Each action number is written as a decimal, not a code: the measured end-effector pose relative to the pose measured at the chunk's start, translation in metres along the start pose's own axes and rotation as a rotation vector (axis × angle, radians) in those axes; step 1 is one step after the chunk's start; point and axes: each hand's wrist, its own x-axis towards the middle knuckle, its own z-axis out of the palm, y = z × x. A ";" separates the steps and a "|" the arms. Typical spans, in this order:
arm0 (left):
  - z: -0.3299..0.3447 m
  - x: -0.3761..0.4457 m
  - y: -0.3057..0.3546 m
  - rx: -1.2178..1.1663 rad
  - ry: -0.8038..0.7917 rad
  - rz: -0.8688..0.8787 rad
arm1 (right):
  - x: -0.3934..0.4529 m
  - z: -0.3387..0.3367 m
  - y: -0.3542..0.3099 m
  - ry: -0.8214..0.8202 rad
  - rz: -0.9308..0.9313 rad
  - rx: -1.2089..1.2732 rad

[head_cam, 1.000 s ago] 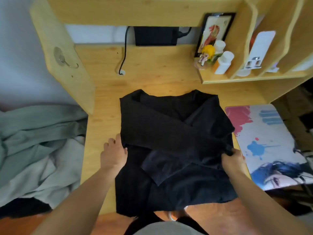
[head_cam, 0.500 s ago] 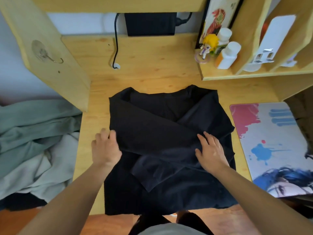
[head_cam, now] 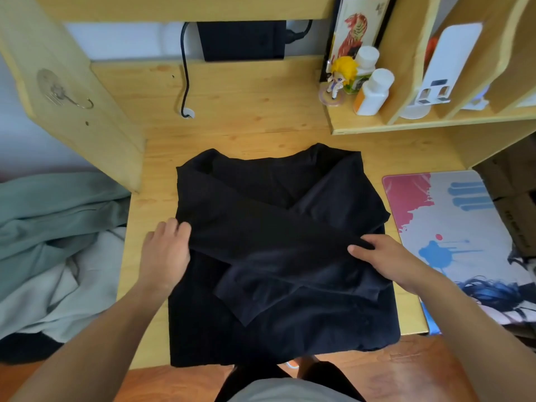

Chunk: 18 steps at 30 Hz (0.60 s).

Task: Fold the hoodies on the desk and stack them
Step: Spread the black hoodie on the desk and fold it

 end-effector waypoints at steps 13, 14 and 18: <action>0.008 -0.006 0.013 -0.215 -0.036 -0.007 | 0.017 0.052 0.021 0.389 -0.082 -0.689; 0.010 0.003 0.016 -0.240 -0.035 -0.037 | 0.018 0.058 0.013 0.425 -0.218 -0.699; 0.032 0.033 0.020 -0.167 -0.124 0.001 | 0.036 0.090 -0.004 0.234 -0.597 -0.940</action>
